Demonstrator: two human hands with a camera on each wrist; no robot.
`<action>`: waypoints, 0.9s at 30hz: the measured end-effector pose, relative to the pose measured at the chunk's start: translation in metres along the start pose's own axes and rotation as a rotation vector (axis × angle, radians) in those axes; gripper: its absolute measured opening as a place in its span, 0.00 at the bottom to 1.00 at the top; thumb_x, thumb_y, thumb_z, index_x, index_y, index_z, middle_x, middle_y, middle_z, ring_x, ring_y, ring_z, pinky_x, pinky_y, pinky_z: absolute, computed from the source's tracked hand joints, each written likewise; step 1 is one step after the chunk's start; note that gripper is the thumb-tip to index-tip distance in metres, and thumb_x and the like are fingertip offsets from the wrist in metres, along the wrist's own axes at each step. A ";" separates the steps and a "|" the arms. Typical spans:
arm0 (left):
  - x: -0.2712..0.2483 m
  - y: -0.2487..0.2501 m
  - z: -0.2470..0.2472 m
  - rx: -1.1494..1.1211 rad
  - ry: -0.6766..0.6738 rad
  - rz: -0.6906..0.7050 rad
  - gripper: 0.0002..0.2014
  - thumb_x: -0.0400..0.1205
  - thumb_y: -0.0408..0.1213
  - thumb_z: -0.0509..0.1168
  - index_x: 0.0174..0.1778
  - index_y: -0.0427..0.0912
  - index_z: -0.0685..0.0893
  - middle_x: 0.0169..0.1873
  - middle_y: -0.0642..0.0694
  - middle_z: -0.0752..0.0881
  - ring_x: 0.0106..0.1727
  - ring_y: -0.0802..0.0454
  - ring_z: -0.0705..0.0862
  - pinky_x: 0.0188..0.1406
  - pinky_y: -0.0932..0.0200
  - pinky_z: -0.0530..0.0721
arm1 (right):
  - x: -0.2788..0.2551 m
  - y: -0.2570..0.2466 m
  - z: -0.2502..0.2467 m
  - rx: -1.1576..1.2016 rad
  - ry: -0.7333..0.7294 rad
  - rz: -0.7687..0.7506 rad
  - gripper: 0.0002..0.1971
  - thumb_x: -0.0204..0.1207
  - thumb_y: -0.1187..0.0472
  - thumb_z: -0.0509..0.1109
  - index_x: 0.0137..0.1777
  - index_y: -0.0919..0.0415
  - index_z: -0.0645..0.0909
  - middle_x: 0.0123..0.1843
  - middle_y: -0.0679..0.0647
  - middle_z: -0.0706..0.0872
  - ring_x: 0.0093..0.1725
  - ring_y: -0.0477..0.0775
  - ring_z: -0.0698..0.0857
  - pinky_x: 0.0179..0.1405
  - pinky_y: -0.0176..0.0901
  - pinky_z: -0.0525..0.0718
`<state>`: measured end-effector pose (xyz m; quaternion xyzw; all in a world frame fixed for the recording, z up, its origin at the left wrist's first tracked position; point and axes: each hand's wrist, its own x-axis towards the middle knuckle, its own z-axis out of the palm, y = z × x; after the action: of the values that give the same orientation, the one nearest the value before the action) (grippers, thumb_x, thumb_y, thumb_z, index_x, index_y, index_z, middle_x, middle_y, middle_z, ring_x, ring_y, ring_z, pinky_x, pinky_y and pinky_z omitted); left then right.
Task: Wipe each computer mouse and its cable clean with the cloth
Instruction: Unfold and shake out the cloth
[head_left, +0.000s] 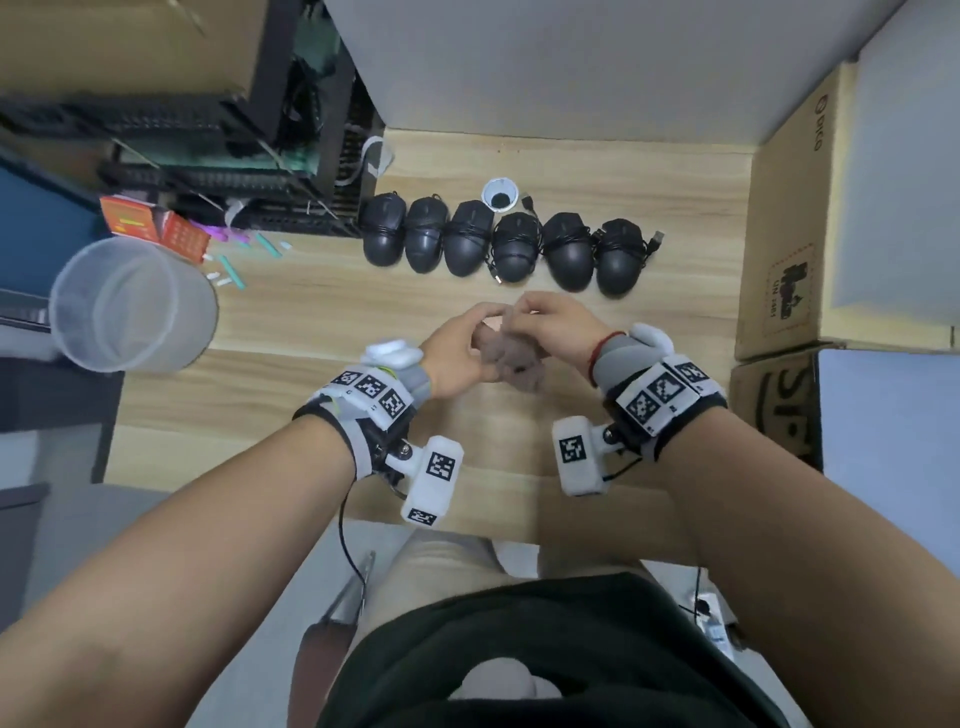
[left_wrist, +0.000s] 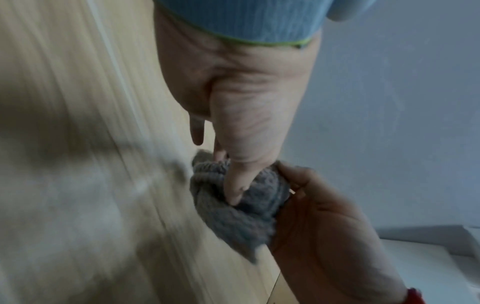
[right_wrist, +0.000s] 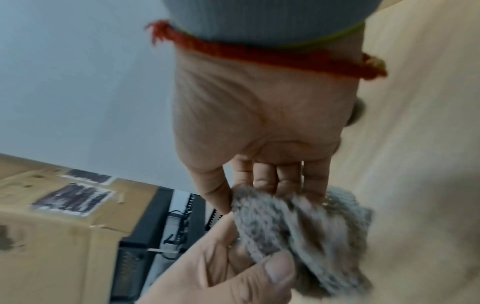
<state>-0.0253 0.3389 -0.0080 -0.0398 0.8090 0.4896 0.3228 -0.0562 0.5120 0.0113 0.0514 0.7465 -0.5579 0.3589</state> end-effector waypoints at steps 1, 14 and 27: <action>-0.009 0.003 -0.009 0.002 0.014 0.007 0.28 0.73 0.30 0.81 0.69 0.44 0.82 0.43 0.48 0.88 0.46 0.54 0.84 0.54 0.60 0.84 | -0.005 -0.012 0.003 -0.064 0.011 -0.054 0.07 0.79 0.60 0.72 0.41 0.59 0.79 0.30 0.51 0.80 0.29 0.46 0.78 0.32 0.36 0.77; -0.086 -0.018 -0.153 0.020 0.057 0.170 0.13 0.71 0.39 0.84 0.43 0.43 0.87 0.36 0.45 0.86 0.37 0.51 0.80 0.42 0.54 0.79 | -0.029 -0.089 0.091 -0.296 -0.081 -0.233 0.15 0.77 0.55 0.76 0.39 0.68 0.82 0.32 0.48 0.80 0.33 0.43 0.74 0.34 0.28 0.72; -0.163 -0.105 -0.268 0.050 -0.067 0.204 0.06 0.78 0.40 0.79 0.48 0.52 0.90 0.43 0.52 0.92 0.46 0.57 0.88 0.56 0.53 0.86 | -0.011 -0.152 0.214 -0.081 0.205 -0.457 0.07 0.76 0.50 0.70 0.50 0.49 0.82 0.38 0.57 0.81 0.40 0.51 0.78 0.46 0.47 0.76</action>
<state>0.0134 0.0249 0.0864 0.0672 0.8095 0.5008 0.2990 -0.0176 0.2728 0.1132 -0.0766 0.7930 -0.5861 0.1476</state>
